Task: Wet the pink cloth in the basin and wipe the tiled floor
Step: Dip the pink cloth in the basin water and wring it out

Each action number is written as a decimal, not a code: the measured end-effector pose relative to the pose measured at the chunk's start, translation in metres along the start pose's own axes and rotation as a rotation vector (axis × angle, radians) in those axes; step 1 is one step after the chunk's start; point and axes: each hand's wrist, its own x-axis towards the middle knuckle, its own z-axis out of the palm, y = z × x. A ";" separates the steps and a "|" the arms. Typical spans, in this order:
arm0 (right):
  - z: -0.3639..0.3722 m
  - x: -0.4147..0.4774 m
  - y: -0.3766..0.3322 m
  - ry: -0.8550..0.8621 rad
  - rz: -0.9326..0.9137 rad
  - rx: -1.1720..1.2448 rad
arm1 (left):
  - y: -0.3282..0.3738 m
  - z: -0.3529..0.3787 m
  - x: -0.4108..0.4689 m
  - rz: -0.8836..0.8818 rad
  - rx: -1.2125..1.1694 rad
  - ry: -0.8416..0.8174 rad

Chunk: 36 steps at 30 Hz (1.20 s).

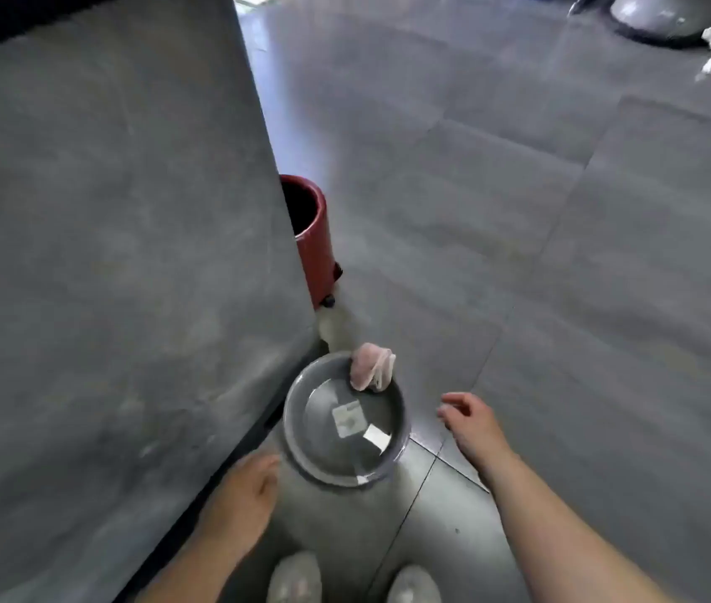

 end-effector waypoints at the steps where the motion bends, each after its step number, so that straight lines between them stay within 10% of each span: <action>1: 0.014 0.029 0.004 0.001 -0.041 -0.029 | -0.011 0.016 0.032 0.081 0.009 0.050; 10: 0.111 0.264 0.085 0.009 0.063 -0.518 | -0.111 0.142 0.250 0.420 0.593 0.167; 19: 0.157 0.320 0.077 -0.031 0.104 -0.153 | -0.149 0.166 0.274 0.382 0.549 0.171; 27: 0.168 0.324 0.075 0.162 -0.268 -0.008 | -0.156 0.172 0.280 0.391 0.520 0.263; 36: 0.147 0.285 0.057 0.132 -0.547 0.352 | -0.102 0.150 0.267 0.166 -0.250 0.164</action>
